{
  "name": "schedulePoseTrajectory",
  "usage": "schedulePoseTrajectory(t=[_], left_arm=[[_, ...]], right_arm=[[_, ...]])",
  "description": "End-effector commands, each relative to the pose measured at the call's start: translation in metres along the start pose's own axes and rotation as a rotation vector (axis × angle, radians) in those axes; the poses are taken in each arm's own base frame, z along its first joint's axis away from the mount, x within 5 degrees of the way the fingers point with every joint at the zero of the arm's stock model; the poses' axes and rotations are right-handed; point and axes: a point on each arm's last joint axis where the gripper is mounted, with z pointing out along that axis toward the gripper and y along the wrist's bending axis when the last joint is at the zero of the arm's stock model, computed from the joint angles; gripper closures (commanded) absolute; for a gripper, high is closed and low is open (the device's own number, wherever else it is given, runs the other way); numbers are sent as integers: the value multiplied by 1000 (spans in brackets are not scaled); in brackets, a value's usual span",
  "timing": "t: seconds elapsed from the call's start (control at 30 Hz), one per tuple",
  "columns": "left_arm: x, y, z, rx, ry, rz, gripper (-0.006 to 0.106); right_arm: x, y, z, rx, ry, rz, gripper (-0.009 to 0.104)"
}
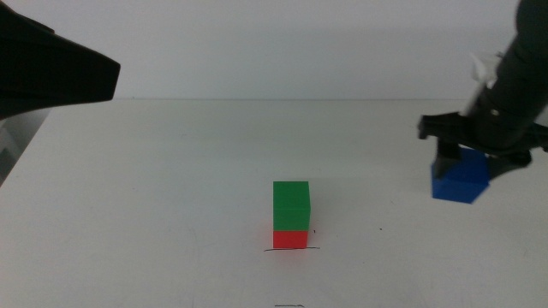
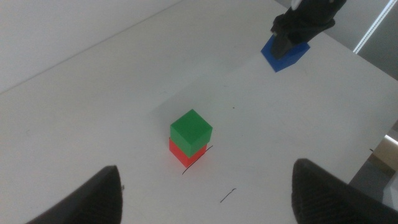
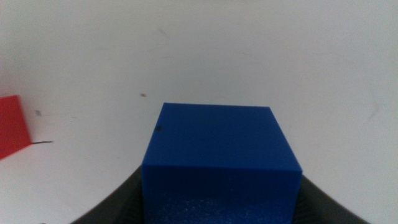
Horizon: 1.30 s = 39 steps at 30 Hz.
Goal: Stack red cubes first, then green, then blue cubes in a specific spot.
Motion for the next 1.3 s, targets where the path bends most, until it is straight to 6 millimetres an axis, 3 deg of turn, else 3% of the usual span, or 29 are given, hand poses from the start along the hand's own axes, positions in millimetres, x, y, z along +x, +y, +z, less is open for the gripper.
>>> schedulePoseTrajectory(t=[0.0, 0.3, 0.6, 1.27], left_arm=[[-9, -4, -5, 16, -74, -6, 7], [-9, -4, -5, 16, -74, -6, 7], [-9, -4, -5, 16, -74, -6, 7], [-9, -4, -5, 16, -74, -6, 7]], right_arm=[[6, 10, -30, 9, -49, -11, 96], [3, 89, -55, -112, -151, -122, 96], [10, 155, -36, -157, -134, -221, 96], [28, 182, -19, -138, -99, -225, 96]])
